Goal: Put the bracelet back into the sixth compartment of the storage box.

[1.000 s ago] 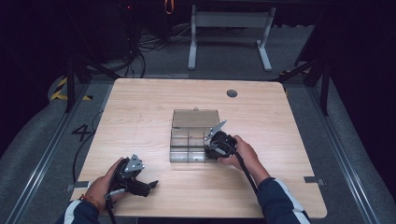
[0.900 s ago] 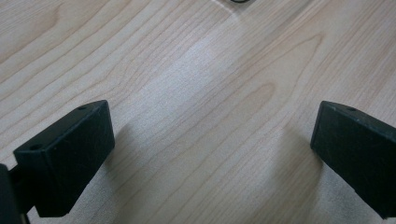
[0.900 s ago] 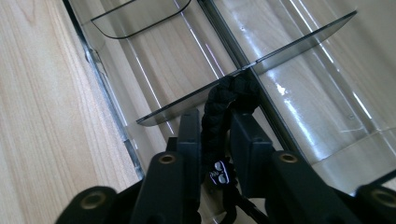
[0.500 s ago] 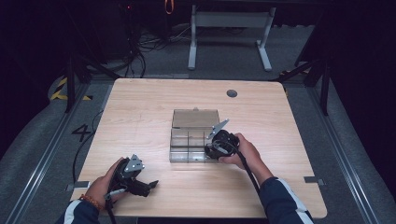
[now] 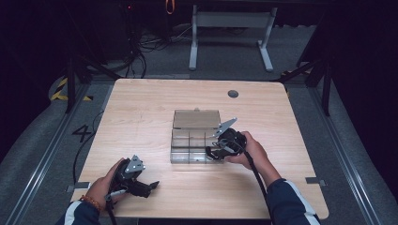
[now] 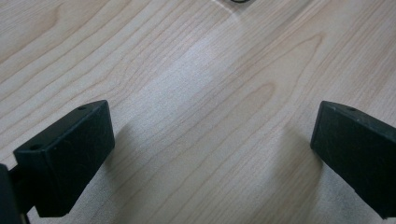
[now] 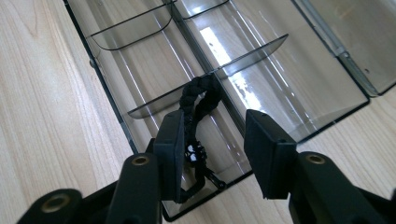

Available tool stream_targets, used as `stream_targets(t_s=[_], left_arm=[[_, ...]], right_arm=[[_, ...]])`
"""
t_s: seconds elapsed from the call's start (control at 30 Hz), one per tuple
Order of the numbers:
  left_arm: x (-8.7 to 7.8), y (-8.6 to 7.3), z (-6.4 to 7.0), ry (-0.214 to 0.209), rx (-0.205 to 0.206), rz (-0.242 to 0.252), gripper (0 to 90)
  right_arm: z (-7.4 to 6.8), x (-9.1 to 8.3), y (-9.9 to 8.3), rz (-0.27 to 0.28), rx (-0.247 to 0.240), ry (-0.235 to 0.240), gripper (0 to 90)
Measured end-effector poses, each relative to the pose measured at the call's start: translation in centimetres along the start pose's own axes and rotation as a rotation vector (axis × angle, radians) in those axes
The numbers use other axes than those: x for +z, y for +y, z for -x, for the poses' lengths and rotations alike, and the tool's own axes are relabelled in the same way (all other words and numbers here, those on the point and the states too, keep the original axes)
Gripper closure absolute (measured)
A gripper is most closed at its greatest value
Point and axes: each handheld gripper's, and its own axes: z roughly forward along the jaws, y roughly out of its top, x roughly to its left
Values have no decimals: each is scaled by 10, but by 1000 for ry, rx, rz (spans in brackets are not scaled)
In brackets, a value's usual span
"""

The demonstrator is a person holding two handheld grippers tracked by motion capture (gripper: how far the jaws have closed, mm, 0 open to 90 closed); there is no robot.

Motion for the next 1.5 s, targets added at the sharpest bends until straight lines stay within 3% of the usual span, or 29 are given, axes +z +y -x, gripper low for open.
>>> stream_targets(t_s=[0.27,0.77,1.5], left_arm=[[0,0,0,0,0,0,0],[0,0,0,0,0,0,0],[0,0,0,0,0,0,1]], right_arm=[[1,-14,-4,23,-16,-18,582],[-3,-31,-16,0,-47,-61,559],[-3,-44,-36,-14,-58,-106,509]])
